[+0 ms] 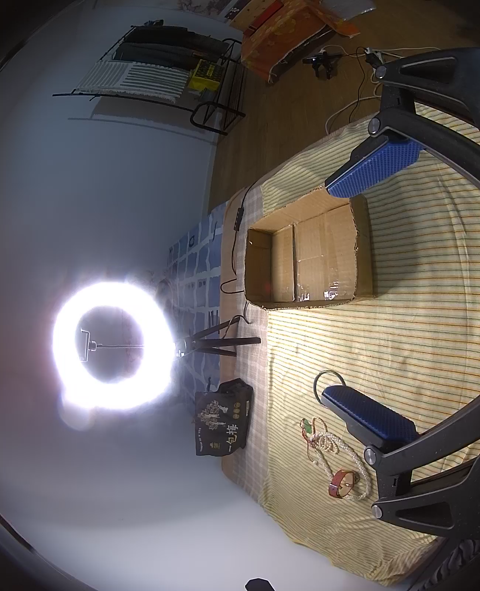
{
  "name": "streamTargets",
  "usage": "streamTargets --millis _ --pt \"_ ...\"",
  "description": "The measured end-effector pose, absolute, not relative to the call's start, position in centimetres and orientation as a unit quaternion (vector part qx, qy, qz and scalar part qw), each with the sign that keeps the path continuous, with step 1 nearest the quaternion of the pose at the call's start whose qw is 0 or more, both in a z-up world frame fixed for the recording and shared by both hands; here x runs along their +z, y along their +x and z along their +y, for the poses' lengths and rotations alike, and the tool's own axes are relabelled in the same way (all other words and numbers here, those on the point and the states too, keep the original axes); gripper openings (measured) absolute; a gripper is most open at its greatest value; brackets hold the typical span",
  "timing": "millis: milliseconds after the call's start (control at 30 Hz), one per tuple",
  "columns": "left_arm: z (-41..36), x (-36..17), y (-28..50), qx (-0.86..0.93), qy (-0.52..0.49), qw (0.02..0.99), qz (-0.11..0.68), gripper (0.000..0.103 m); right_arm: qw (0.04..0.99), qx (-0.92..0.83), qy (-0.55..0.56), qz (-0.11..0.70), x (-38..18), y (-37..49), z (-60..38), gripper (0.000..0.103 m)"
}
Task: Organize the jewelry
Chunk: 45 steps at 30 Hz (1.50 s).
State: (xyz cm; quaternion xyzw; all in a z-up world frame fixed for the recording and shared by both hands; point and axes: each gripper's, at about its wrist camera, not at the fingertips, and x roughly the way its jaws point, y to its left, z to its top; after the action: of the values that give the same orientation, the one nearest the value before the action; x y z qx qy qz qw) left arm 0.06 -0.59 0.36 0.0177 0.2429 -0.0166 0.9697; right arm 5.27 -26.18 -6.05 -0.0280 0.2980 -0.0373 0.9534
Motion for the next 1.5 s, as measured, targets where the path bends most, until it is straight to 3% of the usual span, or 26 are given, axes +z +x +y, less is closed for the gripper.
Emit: streamTargets --millis 767,1167,1300,1400,1500 --pt "4.4 -1.9 2.6 0.025 0.003 0.957 0.290 0.103 0.954 -0.032 -0.077 0.287 -7.2 5.7 -24.7 0.103" --pt "7.3 -5.8 6.2 -0.034 0.008 0.924 0.381 0.103 0.925 0.061 -0.094 0.362 -10.4 9.1 -22.6 0.103" --pt "7.4 -7.3 7.5 -0.047 -0.004 0.910 0.411 0.094 0.907 0.093 -0.100 0.397 -11.9 10.9 -21.3 0.103" --pt "7.3 -8.4 8.7 -0.066 -0.008 0.898 0.436 0.083 0.889 0.116 -0.089 0.433 -13.3 12.6 -20.5 0.098" --pt "6.9 -10.1 10.5 -0.089 -0.005 0.877 0.472 0.080 0.869 0.140 -0.070 0.470 -14.8 14.2 -19.9 0.092"
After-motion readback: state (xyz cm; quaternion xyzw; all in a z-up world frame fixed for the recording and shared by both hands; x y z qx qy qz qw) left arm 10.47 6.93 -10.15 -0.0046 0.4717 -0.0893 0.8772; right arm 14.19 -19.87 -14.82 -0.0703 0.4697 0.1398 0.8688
